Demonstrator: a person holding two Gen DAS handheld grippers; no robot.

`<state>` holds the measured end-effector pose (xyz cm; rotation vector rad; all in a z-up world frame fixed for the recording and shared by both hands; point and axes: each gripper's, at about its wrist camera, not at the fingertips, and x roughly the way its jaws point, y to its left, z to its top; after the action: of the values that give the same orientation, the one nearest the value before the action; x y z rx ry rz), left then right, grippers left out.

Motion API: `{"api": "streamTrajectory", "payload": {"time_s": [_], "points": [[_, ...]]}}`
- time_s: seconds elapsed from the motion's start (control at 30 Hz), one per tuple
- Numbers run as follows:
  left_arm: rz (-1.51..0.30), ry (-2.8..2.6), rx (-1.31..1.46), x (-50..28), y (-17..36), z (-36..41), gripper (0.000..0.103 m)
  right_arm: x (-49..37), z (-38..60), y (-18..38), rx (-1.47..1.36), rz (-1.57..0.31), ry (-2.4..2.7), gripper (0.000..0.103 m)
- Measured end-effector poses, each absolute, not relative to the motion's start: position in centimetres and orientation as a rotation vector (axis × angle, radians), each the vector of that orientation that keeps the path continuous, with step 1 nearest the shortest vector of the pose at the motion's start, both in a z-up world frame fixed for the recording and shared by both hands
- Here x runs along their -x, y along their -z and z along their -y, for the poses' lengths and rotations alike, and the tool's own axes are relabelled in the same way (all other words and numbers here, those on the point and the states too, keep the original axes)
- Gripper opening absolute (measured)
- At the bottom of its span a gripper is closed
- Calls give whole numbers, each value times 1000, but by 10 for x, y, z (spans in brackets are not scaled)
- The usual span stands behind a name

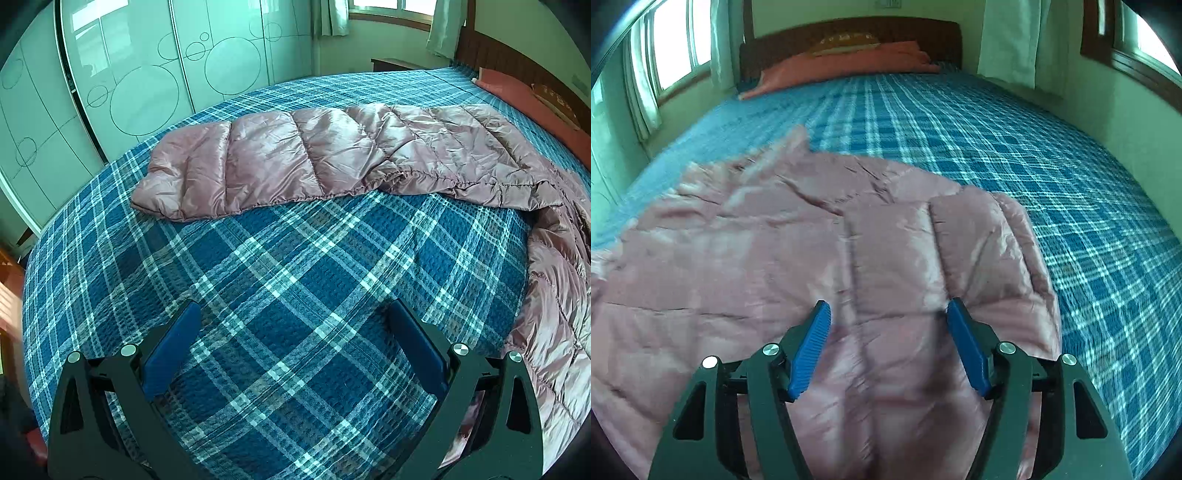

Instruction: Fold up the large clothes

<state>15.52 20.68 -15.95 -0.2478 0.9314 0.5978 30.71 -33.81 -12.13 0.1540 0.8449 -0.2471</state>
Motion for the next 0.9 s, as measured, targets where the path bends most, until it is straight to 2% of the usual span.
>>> {"api": "streamTrajectory", "payload": {"time_s": [0.1,0.27,0.63,0.9], "points": [[-931,-599,245,-156,160,-208,101,-286,325,120,-145,-816,244,65],[-930,-597,250,-155,159,-206,101,-289,316,149,-98,-864,252,66],[-928,-545,307,-153,157,-212,101,-285,311,151,-80,-845,266,67],[-884,-527,417,-159,149,-268,100,-284,312,152,-82,-843,267,72]]}}
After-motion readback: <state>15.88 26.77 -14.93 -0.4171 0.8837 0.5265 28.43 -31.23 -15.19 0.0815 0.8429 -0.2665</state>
